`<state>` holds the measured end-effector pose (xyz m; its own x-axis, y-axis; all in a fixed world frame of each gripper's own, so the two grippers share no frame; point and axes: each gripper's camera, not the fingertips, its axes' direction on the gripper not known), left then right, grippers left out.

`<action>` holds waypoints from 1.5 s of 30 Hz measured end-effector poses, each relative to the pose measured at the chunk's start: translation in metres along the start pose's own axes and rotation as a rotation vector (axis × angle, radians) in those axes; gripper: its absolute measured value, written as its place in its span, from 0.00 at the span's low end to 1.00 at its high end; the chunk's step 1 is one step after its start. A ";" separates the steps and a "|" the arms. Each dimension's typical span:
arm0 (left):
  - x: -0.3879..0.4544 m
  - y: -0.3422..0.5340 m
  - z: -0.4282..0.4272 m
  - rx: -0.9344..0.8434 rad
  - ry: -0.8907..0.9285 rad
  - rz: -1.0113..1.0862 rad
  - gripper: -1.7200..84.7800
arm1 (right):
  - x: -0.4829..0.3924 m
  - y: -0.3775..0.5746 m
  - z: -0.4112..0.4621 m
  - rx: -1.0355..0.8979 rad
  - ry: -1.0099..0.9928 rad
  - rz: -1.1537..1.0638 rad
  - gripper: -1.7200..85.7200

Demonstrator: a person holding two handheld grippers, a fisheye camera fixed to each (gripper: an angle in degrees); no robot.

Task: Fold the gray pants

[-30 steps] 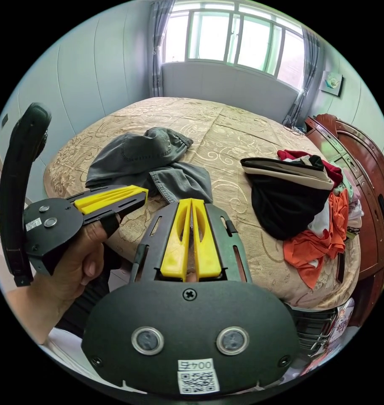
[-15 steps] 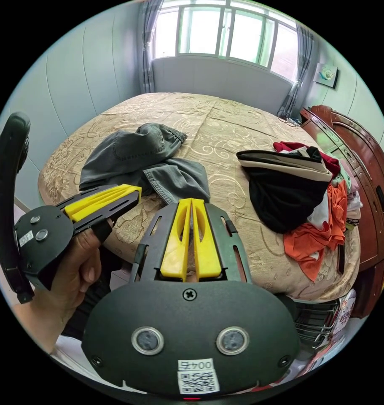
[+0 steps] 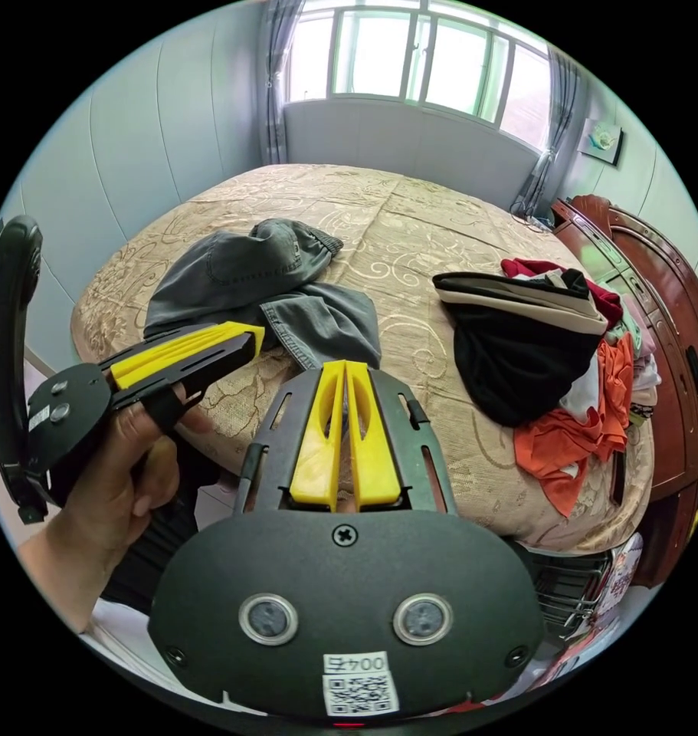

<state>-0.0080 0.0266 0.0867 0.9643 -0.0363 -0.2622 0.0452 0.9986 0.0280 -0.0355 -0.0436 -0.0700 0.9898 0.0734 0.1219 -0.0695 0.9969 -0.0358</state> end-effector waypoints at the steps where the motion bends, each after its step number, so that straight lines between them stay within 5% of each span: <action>1: 0.000 0.000 0.002 -0.008 -0.017 0.005 0.03 | 0.000 0.000 0.001 0.000 -0.003 0.002 0.01; 12: 0.010 0.009 0.015 -0.034 -0.195 0.113 0.03 | 0.003 -0.011 0.022 0.005 -0.040 0.029 0.01; 22: -0.034 0.012 0.014 0.011 -0.091 0.027 0.03 | 0.014 -0.020 0.048 0.052 -0.129 0.034 0.02; 31: -0.112 0.006 0.025 -0.018 -0.172 -0.011 0.10 | 0.038 -0.049 0.095 0.027 -0.276 -0.002 0.15; 41: -0.201 0.019 0.032 -0.045 -0.187 -0.085 0.18 | 0.021 -0.141 0.171 0.024 -0.437 -0.069 0.20; 45: -0.217 0.031 0.026 -0.020 -0.185 -0.091 0.19 | 0.027 -0.218 0.247 -0.072 -0.642 0.092 0.21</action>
<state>-0.2094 0.0644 0.1697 0.9880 -0.1312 -0.0810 0.1310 0.9914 -0.0074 -0.0241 -0.2520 0.1858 0.7076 0.1820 0.6828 -0.1199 0.9832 -0.1379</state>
